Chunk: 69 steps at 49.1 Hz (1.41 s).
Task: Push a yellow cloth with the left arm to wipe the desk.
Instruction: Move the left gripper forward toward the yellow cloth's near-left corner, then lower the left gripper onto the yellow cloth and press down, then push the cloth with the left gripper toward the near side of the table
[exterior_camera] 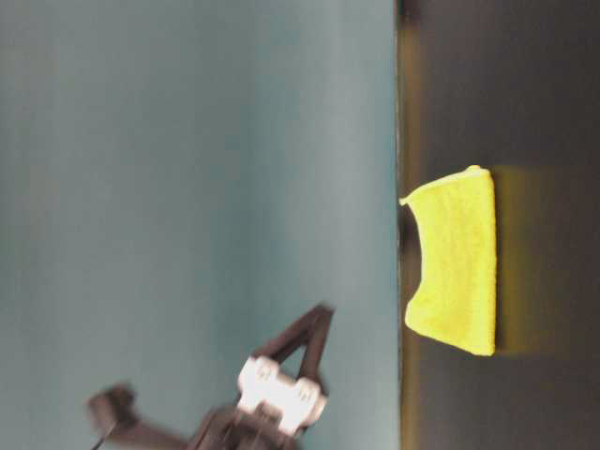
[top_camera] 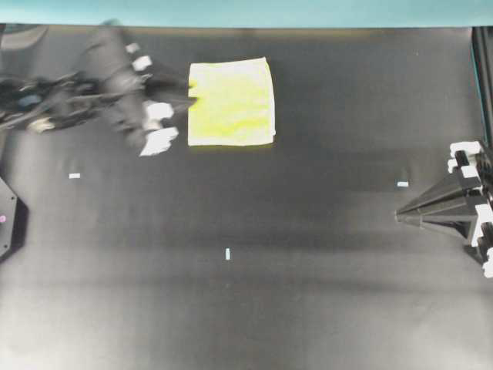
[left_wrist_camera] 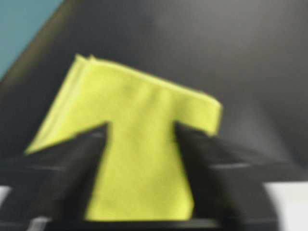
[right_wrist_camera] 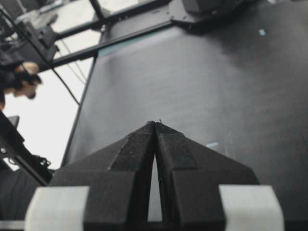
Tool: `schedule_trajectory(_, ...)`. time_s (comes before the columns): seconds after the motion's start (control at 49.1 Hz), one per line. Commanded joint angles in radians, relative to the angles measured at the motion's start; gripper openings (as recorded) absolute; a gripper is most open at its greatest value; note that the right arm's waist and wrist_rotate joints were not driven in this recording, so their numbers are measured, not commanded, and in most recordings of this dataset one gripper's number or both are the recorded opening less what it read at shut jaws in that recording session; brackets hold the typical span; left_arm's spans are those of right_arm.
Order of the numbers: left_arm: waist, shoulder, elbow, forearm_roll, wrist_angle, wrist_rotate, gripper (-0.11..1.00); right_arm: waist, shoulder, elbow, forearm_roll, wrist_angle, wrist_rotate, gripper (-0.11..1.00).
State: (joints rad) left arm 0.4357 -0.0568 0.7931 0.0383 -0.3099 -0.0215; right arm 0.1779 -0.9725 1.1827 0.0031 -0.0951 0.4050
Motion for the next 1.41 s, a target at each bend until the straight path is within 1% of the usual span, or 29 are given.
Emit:
schedule_trajectory(0.0, 0.011, 0.115, -0.089, 0.005, -0.015, 0.002, 0.63, 0.000, 0.003, -0.005, 0.000, -0.008, 0.000, 0.00)
schedule_trajectory(0.041, 0.012, 0.155, -0.115, 0.005, -0.015, 0.002, 0.73, 0.000, 0.002, -0.005, 0.000, -0.009, 0.000, 0.00)
schedule_trajectory(0.081, 0.012, 0.193, -0.138, 0.005, -0.014, 0.002, 0.82, -0.002, 0.002, -0.005, 0.000, -0.011, -0.002, 0.00)
schedule_trajectory(0.122, 0.012, 0.227, -0.161, 0.005, -0.014, 0.000, 0.85, 0.000, 0.000, -0.005, 0.000, -0.014, -0.002, 0.00)
schedule_trajectory(0.346, 0.014, 0.368, -0.229, 0.005, -0.008, 0.006, 0.82, 0.000, -0.003, -0.002, 0.000, -0.012, -0.002, 0.00)
schedule_trajectory(0.631, 0.014, 0.419, -0.259, 0.005, 0.025, 0.003, 0.82, 0.000, -0.003, 0.006, 0.000, -0.014, 0.000, 0.00)
schedule_trajectory(0.855, 0.006, 0.414, -0.235, 0.005, 0.060, 0.006, 0.82, 0.000, -0.003, 0.009, 0.000, -0.017, -0.002, 0.00)
schedule_trajectory(1.059, -0.025, 0.394, -0.170, 0.005, 0.038, 0.009, 0.82, 0.000, -0.003, 0.009, 0.000, -0.017, -0.002, 0.00)
schedule_trajectory(1.303, -0.063, 0.324, -0.080, 0.005, -0.018, 0.003, 0.82, 0.000, -0.003, 0.009, 0.002, -0.017, -0.002, 0.00)
schedule_trajectory(1.385, -0.072, 0.310, -0.058, 0.005, -0.020, 0.015, 0.82, 0.000, -0.003, 0.011, 0.002, -0.017, -0.002, 0.00)
